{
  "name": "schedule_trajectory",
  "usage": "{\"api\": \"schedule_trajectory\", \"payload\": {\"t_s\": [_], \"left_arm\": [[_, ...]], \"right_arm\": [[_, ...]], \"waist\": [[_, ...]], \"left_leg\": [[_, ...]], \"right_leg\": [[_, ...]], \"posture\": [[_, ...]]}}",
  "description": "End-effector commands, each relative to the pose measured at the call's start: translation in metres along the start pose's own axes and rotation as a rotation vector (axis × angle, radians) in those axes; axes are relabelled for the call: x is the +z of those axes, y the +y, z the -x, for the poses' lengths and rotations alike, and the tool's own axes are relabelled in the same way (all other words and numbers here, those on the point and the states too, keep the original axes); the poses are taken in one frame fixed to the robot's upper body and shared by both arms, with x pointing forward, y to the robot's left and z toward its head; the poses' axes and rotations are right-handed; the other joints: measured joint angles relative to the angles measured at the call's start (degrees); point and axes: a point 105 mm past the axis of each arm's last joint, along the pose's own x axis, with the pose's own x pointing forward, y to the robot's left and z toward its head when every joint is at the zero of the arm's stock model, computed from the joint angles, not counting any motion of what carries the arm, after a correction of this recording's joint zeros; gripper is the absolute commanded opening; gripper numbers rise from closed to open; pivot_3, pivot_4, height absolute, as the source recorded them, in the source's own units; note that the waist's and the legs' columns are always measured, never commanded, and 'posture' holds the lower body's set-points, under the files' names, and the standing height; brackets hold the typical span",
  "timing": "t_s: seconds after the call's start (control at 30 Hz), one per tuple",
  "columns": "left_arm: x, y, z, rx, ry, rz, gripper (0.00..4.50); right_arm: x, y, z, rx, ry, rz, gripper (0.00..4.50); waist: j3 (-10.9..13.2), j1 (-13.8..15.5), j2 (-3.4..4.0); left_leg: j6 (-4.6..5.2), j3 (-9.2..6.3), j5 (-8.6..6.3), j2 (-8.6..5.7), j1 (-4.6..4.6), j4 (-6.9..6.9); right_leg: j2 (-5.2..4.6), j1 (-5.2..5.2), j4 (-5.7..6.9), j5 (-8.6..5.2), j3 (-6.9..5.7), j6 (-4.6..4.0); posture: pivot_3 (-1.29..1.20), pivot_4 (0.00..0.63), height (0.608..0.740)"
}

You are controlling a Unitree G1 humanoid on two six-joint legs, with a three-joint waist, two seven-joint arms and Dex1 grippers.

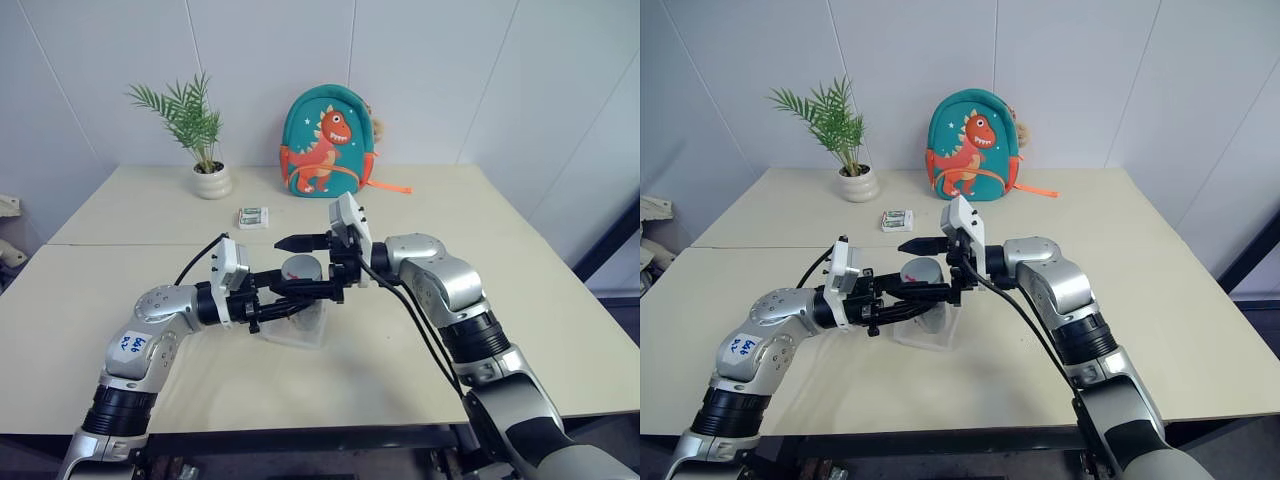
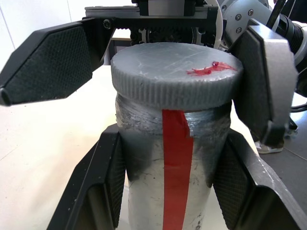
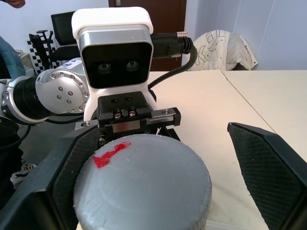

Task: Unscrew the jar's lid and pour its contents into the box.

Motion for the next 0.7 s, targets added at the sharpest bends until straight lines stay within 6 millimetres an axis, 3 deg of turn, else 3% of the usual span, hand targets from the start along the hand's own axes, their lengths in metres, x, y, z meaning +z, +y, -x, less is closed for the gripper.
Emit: {"api": "schedule_trajectory", "payload": {"t_s": [0.03, 0.5, 0.7], "left_arm": [[0.01, -0.002, 0.002, -0.011, -0.043, -0.03, 2.22], [0.01, 0.001, 0.005, -0.002, -0.046, -0.036, 2.22], [0.01, 0.002, 0.006, 0.004, -0.045, -0.038, 2.22]], "right_arm": [[0.019, -0.012, 0.018, -0.054, -0.039, 0.047, 4.47], [0.002, -0.03, 0.071, -0.177, 0.03, -0.003, 4.47], [0.005, -0.023, 0.084, -0.162, 0.026, -0.013, 4.47]], "waist": [[0.0, 0.0, 0.0], [0.0, 0.15, 0.0], [0.0, -0.14, 0.0]], "left_leg": [[0.0, 0.0, 0.0, 0.0, 0.0, 0.0], [0.0, 0.06, 0.0, -0.01, -0.01, 0.0], [0.0, 0.13, 0.0, 0.0, 0.01, -0.01]], "right_leg": [[0.0, 0.0, 0.0, 0.0, 0.0, 0.0], [0.0, -0.01, -0.02, 0.0, 0.04, 0.0], [0.02, -0.05, 0.0, 0.0, 0.11, 0.0]], "posture": [[0.0, 0.15, 0.74], [0.0, 0.15, 0.74], [0.0, 0.15, 0.74]]}}
